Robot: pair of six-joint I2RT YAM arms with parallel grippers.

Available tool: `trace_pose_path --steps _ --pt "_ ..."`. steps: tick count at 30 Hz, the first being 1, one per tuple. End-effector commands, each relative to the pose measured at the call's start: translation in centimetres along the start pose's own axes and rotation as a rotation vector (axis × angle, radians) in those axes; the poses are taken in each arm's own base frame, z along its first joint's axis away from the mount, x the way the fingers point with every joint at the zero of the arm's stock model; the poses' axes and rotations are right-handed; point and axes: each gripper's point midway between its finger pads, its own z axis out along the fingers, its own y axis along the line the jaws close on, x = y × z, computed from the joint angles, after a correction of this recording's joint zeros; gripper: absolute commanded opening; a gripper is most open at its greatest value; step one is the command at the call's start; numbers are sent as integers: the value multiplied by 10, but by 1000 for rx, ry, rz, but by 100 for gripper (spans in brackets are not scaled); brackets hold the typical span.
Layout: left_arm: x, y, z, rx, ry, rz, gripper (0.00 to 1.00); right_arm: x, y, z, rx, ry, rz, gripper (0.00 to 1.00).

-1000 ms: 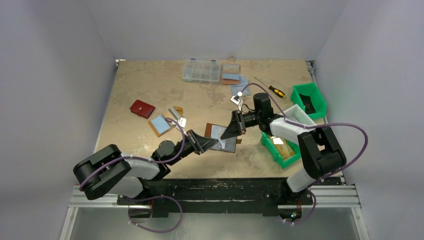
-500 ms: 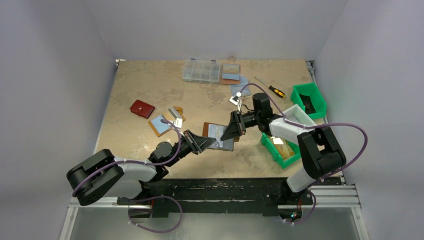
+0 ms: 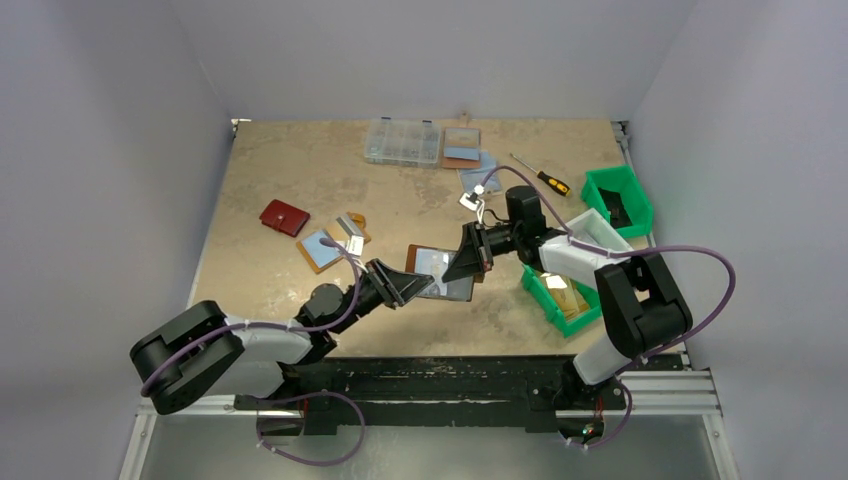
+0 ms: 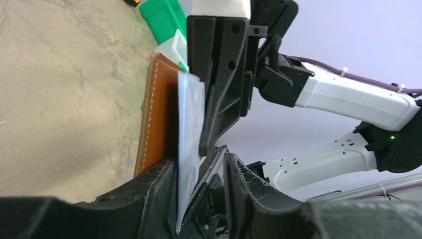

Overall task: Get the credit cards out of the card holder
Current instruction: Remove the credit card from the card holder.

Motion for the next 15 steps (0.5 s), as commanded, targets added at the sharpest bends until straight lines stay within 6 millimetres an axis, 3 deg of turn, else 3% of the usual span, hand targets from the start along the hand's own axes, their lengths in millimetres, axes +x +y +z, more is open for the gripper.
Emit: trace_pose_path --steps 1,8,10,13,15 --pt "-11 -23 -3 75 -34 24 40 -3 6 -3 -28 12 -81 0" --pt "-17 -14 -11 20 -64 30 37 -3 3 -3 -21 14 -97 0" --pt "-18 -12 -13 13 -66 33 27 -2 3 -3 -20 16 -98 0" --pt "-18 -9 -15 -2 -68 34 3 -2 1 -4 -13 14 -100 0" --pt "-19 -7 -16 -8 -75 34 0 -2 -1 -5 -6 14 -103 0"
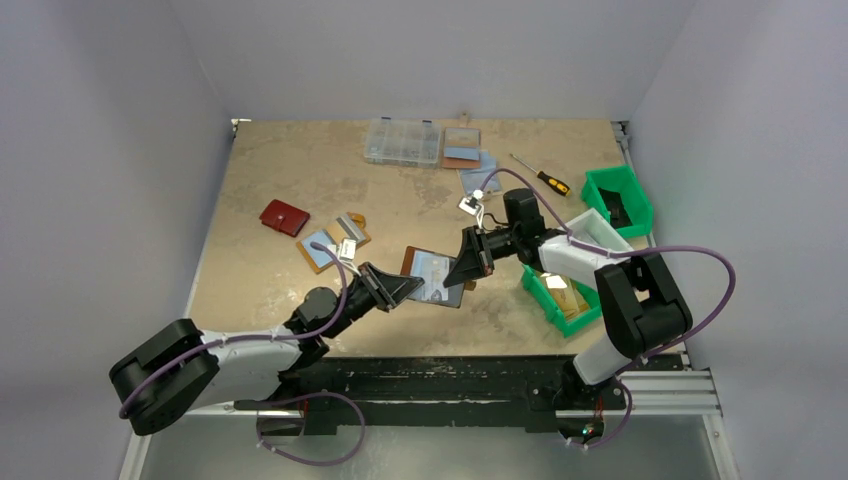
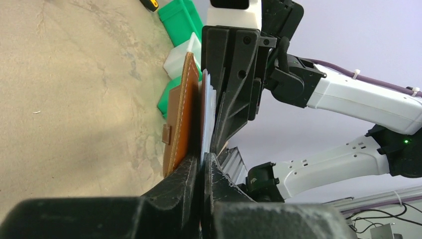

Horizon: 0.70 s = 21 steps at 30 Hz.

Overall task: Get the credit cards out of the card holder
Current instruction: Remove the credit card from the card holder.

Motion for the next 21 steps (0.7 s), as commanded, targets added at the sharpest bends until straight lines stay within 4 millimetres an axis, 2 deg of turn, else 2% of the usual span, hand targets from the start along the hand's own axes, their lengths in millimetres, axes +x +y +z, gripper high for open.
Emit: trace_pose_path --steps 1,11,16,21 --pt "-14 -9 -4 32 -59 15 0 -11 3 -3 -1 -5 -72 0" --pt "-26 5 -20 -14 -126 10 0 -9 -10 -6 53 3 -69 0" --pt "-23 28 -29 -99 -111 5 0 -6 -28 -15 196 59 -161 0" --pt "-8 55 -35 -178 -48 -13 0 -9 -37 -35 357 171 -347 0"
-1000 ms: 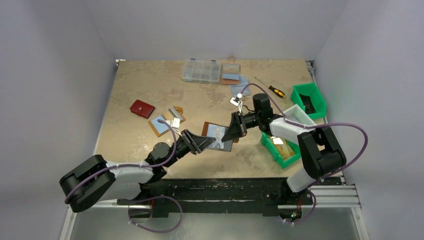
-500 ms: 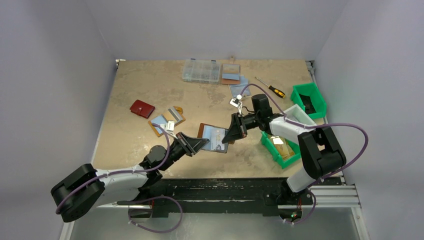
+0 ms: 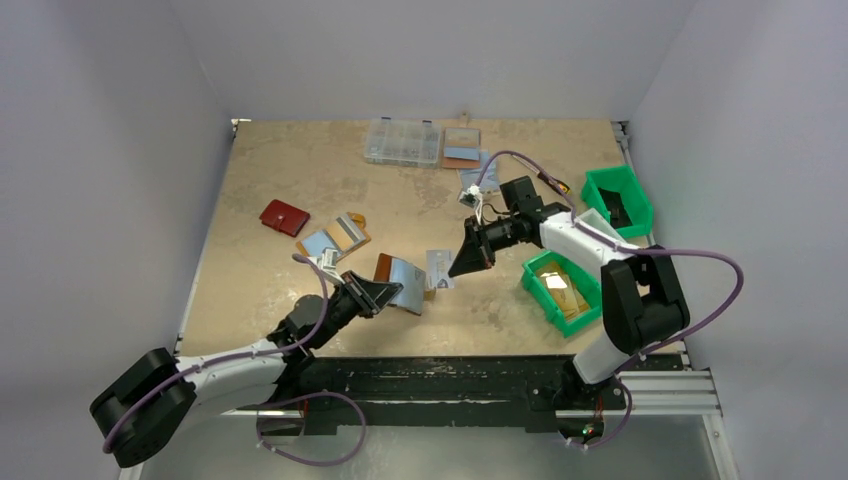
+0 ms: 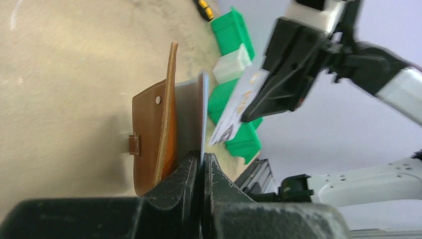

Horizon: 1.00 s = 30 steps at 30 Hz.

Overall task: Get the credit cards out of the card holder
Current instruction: Remove the credit card from the card holder, then place the credit card in the storage box.

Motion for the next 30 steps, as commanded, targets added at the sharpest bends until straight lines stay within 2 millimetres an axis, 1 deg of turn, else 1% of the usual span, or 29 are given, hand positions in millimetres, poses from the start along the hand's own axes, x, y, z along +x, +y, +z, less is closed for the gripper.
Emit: trace_pose_path --steps 1,4,8,11,14,15,16,18,21,24,27,29,30 --pt "12 25 -7 -61 48 -16 0 3 -12 -24 167 128 -244 0" --pt "20 44 -13 -108 82 -38 0 3 -16 -41 245 160 -317 0" --pt "32 70 -17 -233 160 -42 0 -7 -18 -74 349 156 -378 0" --pt "34 85 -16 -350 202 -1 0 -15 -15 -105 422 127 -395 0" --pt "31 95 -20 -438 232 70 0 -15 -10 -137 496 131 -400 0" --pt "29 99 -22 -466 234 94 3 -12 -8 -145 515 149 -402 0" --pt "26 101 -24 -491 237 113 9 -10 -7 -155 542 167 -397 0" --pt "22 98 -25 -509 240 139 20 -4 -3 -176 602 205 -386 0" --pt "11 89 -25 -518 227 171 35 3 1 -212 730 233 -370 0" --pt "-3 81 -27 -546 207 216 50 12 3 -242 836 264 -370 0" --pt "-19 70 -28 -560 173 253 72 22 3 -269 909 298 -349 0" --pt "-30 60 -28 -558 149 273 84 27 1 -290 955 299 -319 0" --pt "-34 56 -28 -557 139 279 86 29 0 -300 978 301 -308 0"
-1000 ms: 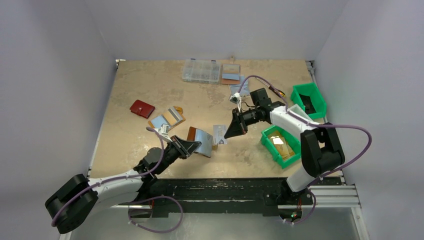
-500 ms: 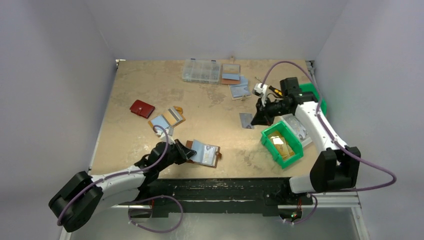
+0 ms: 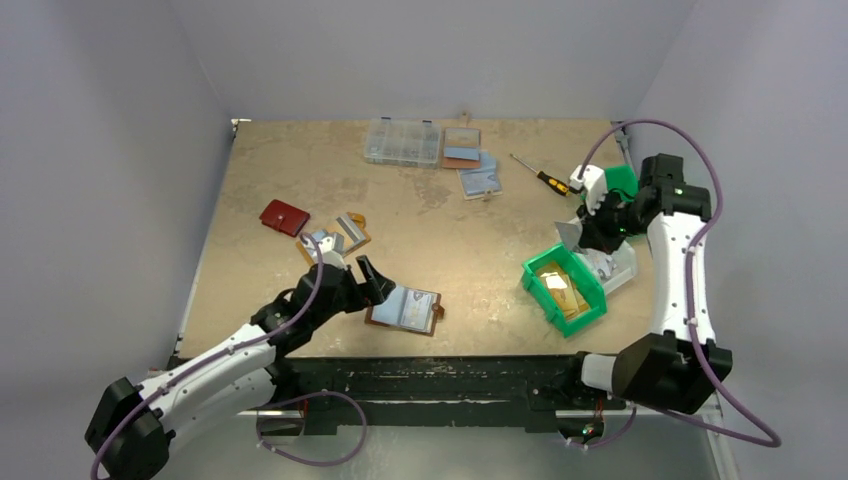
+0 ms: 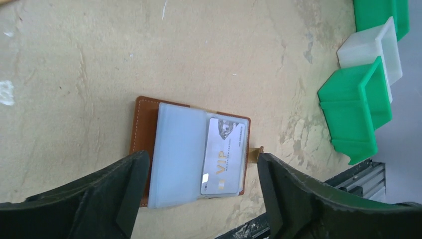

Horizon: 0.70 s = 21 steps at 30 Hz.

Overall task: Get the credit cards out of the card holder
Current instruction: Place the credit card in the storage box.

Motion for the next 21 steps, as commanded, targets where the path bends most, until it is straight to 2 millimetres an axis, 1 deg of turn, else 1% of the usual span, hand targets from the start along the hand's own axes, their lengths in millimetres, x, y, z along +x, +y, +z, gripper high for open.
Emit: trace_pose_path --steps 1,4,6,9,13,16,18,19,20,21 --pt "-31 -7 -15 -46 -72 63 90 27 -29 -33 98 89 -9 0" --pt "-40 -15 -19 -36 -83 94 92 43 -47 -41 108 116 33 0" --pt "-43 -17 -20 -46 -77 118 92 50 -59 -41 110 141 45 0" --pt "-44 -16 -18 -74 -59 150 92 63 -78 -36 133 199 62 0" --pt "-43 -21 -15 -65 -32 166 92 73 -93 -26 111 237 74 0" --pt "-44 -27 -12 -50 -26 173 92 86 -107 -18 104 293 89 0" --pt "-45 -31 -10 -44 -25 177 92 97 -109 -13 70 336 100 0" --pt "-47 -33 -9 -41 -27 178 92 102 -107 -10 41 358 107 0" --pt "-48 -35 -8 -37 -31 179 92 108 -101 -6 -10 377 122 0" --pt "-49 -36 -7 -35 -31 182 92 110 -96 -2 -47 380 135 0"
